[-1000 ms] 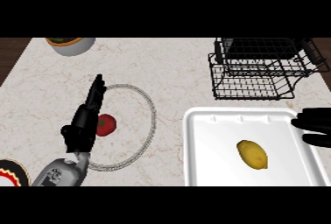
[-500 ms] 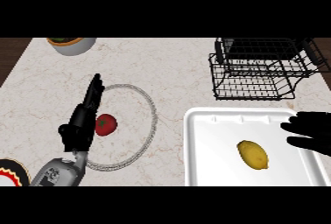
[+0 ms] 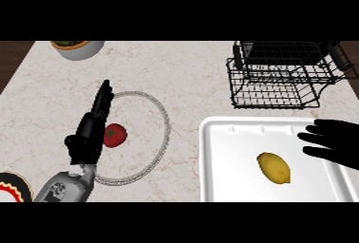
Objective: Pick the lemon from the tray and place it in the tiered basket
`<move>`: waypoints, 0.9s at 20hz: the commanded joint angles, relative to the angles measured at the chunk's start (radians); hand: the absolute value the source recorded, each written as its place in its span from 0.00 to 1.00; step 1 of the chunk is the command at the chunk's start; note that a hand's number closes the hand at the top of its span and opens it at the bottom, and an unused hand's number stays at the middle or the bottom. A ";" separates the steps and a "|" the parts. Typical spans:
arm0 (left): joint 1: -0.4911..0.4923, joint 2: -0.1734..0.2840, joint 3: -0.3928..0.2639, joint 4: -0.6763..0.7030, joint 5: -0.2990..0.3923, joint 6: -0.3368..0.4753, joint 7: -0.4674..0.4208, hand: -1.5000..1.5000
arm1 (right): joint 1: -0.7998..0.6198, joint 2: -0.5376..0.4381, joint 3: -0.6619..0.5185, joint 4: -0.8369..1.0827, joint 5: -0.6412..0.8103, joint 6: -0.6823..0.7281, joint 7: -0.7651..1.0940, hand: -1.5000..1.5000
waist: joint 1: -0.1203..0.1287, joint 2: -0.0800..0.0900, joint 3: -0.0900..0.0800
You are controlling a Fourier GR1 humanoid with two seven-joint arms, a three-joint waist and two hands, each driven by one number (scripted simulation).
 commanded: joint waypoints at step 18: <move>0.071 -0.078 0.059 0.054 -0.068 -0.080 -0.101 0.50 | -0.088 0.110 0.164 0.370 0.301 -0.236 -0.285 0.00 | -0.008 -0.003 -0.003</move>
